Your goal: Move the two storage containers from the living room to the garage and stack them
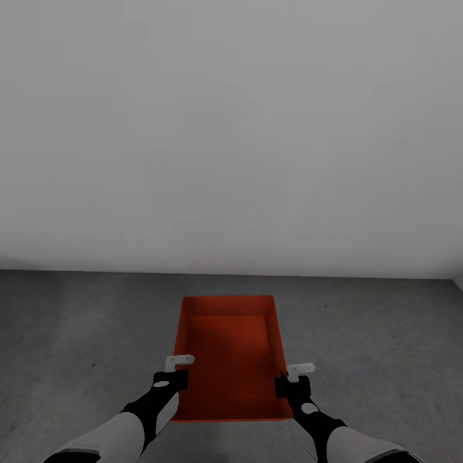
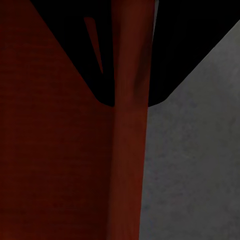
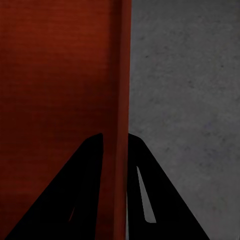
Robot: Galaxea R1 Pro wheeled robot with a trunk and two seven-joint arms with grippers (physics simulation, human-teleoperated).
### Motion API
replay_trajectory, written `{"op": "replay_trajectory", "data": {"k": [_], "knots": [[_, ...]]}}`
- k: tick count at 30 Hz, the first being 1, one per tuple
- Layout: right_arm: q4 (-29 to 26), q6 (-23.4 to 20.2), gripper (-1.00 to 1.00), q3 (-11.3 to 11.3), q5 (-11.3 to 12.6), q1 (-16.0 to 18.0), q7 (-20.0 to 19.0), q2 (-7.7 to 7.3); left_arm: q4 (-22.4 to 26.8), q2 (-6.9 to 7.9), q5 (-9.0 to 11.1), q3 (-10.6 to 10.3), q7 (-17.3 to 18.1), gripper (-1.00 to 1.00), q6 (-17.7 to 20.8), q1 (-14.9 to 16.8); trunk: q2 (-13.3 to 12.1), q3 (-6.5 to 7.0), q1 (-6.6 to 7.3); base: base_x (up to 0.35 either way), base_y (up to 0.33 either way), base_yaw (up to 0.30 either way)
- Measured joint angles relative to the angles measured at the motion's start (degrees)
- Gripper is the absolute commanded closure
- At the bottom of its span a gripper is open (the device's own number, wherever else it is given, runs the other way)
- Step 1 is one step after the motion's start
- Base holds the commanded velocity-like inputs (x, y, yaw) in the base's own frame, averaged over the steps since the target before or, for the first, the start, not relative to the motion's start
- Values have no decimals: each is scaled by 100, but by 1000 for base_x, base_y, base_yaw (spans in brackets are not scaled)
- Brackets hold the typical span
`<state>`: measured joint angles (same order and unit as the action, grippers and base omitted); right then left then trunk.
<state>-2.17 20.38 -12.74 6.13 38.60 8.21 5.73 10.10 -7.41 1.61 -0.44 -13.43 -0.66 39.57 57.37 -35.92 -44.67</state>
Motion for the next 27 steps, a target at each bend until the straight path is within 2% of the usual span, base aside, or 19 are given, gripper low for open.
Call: {"op": "replay_trajectory", "data": {"k": [27], "knots": [[4,-1,100,1,-2,0,-1,0,-5,-1,-11,12,0,100,0,0,1084,-485,-593,0,0,0]]}}
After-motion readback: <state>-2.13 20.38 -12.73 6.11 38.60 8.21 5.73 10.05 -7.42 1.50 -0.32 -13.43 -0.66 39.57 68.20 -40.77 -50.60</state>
